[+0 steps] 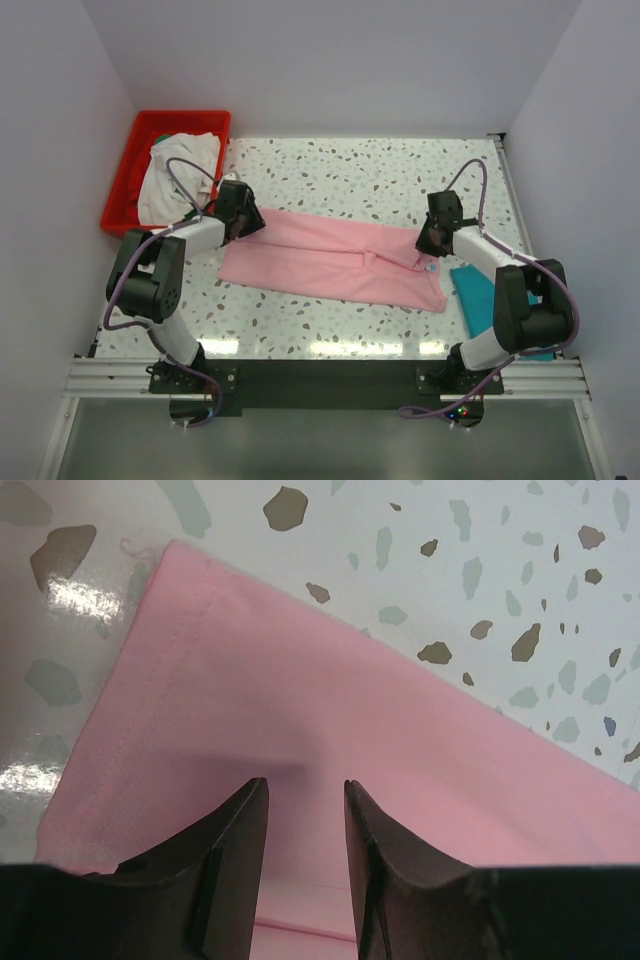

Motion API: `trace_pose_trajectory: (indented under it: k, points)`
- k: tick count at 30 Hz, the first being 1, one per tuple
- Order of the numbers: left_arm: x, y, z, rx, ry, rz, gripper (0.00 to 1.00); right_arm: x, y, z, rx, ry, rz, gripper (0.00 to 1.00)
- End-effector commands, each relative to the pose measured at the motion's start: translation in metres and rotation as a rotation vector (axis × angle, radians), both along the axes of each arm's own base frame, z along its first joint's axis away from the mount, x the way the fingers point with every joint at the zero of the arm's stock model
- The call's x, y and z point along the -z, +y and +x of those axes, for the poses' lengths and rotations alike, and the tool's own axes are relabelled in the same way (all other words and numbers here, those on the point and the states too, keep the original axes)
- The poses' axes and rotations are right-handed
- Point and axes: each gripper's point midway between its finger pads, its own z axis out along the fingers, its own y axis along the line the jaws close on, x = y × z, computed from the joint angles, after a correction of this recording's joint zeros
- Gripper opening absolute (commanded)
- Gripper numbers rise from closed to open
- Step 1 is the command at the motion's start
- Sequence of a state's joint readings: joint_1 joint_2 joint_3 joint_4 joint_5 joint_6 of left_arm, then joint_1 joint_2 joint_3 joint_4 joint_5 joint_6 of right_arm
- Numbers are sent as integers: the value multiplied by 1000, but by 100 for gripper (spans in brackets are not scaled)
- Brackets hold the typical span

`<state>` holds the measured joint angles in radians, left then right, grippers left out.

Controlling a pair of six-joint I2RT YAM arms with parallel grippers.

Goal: Fold and stack the t-shirts
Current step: Fold the tshirt

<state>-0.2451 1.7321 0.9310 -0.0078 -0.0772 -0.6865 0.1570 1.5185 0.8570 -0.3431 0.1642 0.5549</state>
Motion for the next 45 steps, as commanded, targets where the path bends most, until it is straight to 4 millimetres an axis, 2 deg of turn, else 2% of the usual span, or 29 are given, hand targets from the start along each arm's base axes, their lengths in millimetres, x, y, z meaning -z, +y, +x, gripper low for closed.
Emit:
trace_pose_trajectory:
  k: [1, 4, 8, 16, 23, 25, 27, 30, 31, 33, 37, 38, 40, 41, 42, 43, 45]
  points:
    - [-3, -3, 0, 12, -33, -8, 41, -5, 3, 7, -5, -37, 8, 17]
    - [-1, -3, -4, 8, -34, -12, 41, -9, 5, 5, -14, -47, 26, 7]
    - [-2, -4, -7, 15, -38, -22, 40, -18, 13, 1, -42, -68, 71, 0]
    - [1, -3, -15, 19, -37, -26, 40, -39, 26, -18, -98, -112, 146, 0]
    - [0, -4, -16, 25, -46, -34, 40, -32, 28, -46, -117, -106, 177, 0]
    - [1, -4, -17, 25, -47, -36, 39, -30, 30, -51, -124, -104, 190, 5]
    - [3, -4, -18, 27, -45, -38, 39, -27, 34, -57, -142, -104, 215, 16]
    - [3, -4, -18, 26, -45, -37, 39, -30, 43, -63, -191, -125, 254, 23]
    - [3, -4, -17, 27, -47, -36, 39, -30, 44, -64, -206, -128, 254, 29]
    - [2, -5, -16, 29, -49, -39, 39, -31, 46, -66, -223, -107, 254, 30]
    - [-1, -6, -14, 32, -55, -43, 39, -39, 41, -53, -205, -130, 218, 32]
    - [-2, -6, -14, 33, -56, -44, 39, -49, 40, -44, -202, -156, 210, 33]
    - [-3, -5, -13, 27, -59, -40, 40, -50, 36, -31, -181, -161, 184, 36]
    - [-4, -6, -13, 31, -59, -39, 40, -58, 36, -19, -175, -181, 174, 36]
    - [-5, -6, -12, 31, -61, -37, 40, -60, 35, -12, -169, -188, 166, 36]
    - [-6, -5, -12, 30, -62, -38, 40, -51, 34, -5, -163, -163, 151, 36]
    - [-5, -4, -12, 29, -60, -34, 40, -55, 38, 14, -165, -181, 150, 36]
